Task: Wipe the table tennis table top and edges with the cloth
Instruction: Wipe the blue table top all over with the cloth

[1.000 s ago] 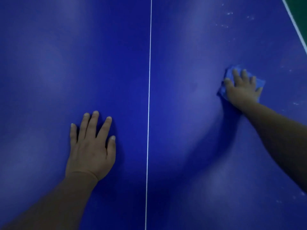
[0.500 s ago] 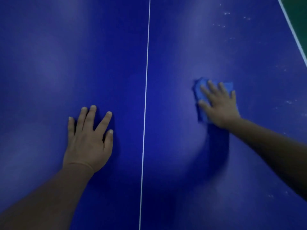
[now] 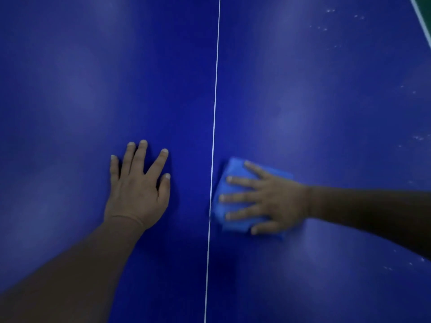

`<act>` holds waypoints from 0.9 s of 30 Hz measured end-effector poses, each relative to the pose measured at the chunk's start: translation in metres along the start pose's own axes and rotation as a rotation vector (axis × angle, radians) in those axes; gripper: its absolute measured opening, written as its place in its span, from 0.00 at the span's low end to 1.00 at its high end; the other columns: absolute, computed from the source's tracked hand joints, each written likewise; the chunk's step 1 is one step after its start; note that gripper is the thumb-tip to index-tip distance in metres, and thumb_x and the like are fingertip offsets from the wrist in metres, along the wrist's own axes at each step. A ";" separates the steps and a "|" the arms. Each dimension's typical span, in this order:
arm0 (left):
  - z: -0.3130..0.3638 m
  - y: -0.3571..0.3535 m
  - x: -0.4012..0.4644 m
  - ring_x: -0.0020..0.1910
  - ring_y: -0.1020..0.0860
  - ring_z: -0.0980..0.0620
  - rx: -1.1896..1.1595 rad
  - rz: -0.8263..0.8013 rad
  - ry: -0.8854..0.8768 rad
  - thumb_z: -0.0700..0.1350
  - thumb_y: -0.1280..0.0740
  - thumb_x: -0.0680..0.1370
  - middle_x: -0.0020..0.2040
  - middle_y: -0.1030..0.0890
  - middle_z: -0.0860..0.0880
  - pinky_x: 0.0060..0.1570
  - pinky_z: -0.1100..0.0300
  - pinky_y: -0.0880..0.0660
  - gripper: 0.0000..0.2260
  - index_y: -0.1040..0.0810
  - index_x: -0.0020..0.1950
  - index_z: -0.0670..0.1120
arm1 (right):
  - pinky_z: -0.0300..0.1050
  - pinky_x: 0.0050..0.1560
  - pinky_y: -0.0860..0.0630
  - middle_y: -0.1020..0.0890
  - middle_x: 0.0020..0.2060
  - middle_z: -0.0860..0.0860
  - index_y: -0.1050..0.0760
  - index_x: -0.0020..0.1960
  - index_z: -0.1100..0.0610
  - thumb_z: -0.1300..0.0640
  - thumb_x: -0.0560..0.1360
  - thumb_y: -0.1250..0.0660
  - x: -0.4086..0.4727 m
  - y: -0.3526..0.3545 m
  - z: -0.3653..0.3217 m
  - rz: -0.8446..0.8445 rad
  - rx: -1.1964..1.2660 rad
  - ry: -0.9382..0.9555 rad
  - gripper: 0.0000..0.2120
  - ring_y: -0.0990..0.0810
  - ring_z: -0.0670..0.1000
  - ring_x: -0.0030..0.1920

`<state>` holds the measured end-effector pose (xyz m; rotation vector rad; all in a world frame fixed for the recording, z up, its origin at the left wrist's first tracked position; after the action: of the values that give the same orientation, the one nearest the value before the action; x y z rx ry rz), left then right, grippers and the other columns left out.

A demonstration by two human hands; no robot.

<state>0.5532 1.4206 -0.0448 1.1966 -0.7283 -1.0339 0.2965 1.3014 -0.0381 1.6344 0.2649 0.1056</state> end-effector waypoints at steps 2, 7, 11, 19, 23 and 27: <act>0.000 0.000 0.000 0.82 0.53 0.45 0.000 -0.001 -0.004 0.58 0.54 0.81 0.82 0.45 0.43 0.78 0.40 0.59 0.28 0.40 0.81 0.54 | 0.76 0.72 0.47 0.36 0.78 0.51 0.38 0.79 0.43 0.34 0.82 0.51 -0.011 -0.001 0.064 -0.015 -0.056 -0.315 0.28 0.42 0.63 0.79; 0.000 0.000 0.000 0.82 0.55 0.45 0.008 -0.018 -0.005 0.59 0.55 0.80 0.82 0.47 0.43 0.78 0.40 0.60 0.29 0.42 0.81 0.55 | 0.73 0.75 0.54 0.46 0.82 0.46 0.48 0.81 0.40 0.29 0.76 0.60 -0.018 0.013 0.146 0.059 0.097 -1.080 0.35 0.51 0.59 0.81; 0.003 0.002 -0.001 0.82 0.56 0.44 0.001 -0.027 -0.013 0.60 0.54 0.80 0.82 0.48 0.43 0.78 0.39 0.60 0.29 0.42 0.81 0.55 | 0.77 0.71 0.48 0.39 0.80 0.50 0.39 0.79 0.43 0.32 0.78 0.54 0.014 0.008 0.081 0.064 0.016 -0.841 0.33 0.44 0.63 0.79; -0.001 0.001 0.002 0.82 0.57 0.45 0.011 -0.059 -0.021 0.62 0.49 0.83 0.83 0.51 0.43 0.78 0.40 0.62 0.28 0.44 0.82 0.55 | 0.73 0.75 0.53 0.39 0.80 0.48 0.36 0.78 0.42 0.37 0.82 0.44 -0.020 -0.014 -0.117 0.050 0.046 -0.249 0.26 0.48 0.60 0.81; -0.002 0.001 -0.003 0.82 0.59 0.45 0.029 -0.085 -0.027 0.59 0.47 0.84 0.83 0.53 0.43 0.78 0.41 0.63 0.28 0.46 0.83 0.53 | 0.76 0.70 0.43 0.36 0.79 0.50 0.43 0.79 0.41 0.33 0.81 0.52 -0.097 -0.019 -0.038 0.051 0.014 -0.929 0.29 0.41 0.61 0.79; 0.018 -0.001 -0.034 0.82 0.55 0.43 0.015 -0.047 -0.089 0.59 0.51 0.82 0.82 0.49 0.41 0.78 0.40 0.61 0.29 0.42 0.81 0.48 | 0.71 0.76 0.57 0.50 0.82 0.45 0.48 0.81 0.40 0.35 0.82 0.52 -0.147 -0.012 -0.011 0.121 0.217 -1.612 0.29 0.55 0.56 0.81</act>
<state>0.5239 1.4445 -0.0390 1.1913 -0.7814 -1.1281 0.1507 1.2780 -0.0362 1.4762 -1.0755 -1.1390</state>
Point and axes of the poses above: each hand's wrist, its own x-axis towards the middle knuckle, its own y-axis out of the back of the hand, z = x × y, the point moved 5 cm from there along x, towards the middle knuckle
